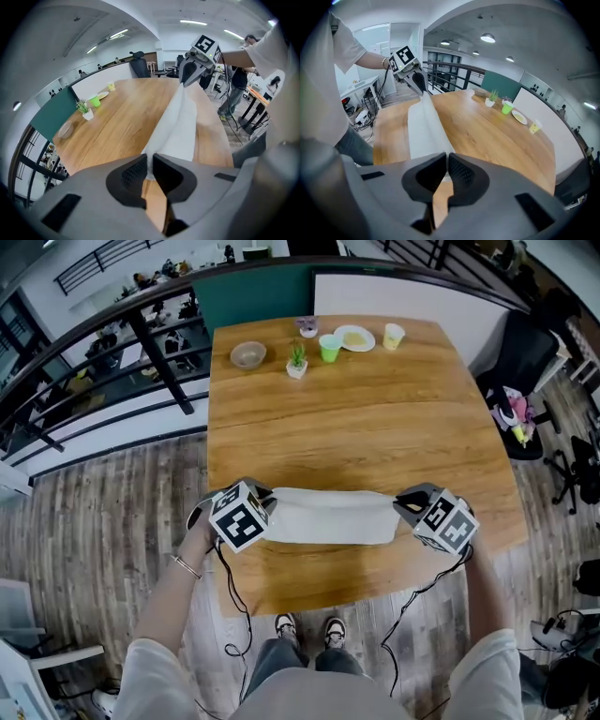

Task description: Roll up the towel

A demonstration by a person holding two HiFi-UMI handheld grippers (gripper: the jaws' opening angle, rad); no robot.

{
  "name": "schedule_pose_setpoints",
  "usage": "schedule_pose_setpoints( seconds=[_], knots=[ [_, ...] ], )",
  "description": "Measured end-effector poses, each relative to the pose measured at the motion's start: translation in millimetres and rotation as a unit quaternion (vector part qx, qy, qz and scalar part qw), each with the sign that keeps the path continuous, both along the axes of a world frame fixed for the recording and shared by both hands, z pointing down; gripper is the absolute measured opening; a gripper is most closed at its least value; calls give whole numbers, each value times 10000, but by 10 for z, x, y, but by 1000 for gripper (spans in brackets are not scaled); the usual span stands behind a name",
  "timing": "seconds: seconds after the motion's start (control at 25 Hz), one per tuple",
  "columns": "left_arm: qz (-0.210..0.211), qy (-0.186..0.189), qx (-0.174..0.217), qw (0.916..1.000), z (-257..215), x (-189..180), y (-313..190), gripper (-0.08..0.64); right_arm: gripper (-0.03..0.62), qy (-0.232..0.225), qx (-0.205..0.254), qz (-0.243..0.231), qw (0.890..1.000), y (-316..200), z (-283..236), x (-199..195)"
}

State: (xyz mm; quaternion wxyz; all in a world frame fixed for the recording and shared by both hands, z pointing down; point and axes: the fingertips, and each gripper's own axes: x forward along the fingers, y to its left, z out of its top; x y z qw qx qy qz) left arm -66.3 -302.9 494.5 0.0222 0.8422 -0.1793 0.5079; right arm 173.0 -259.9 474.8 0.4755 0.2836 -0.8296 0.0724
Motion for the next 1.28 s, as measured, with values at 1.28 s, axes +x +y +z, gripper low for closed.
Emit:
schedule_pose_setpoints(
  seconds=[1.28],
  knots=[
    [-1429,737,-230,9867,618,11,-835,124,73,-434,573,1852,9801,-815,713,203]
  ],
)
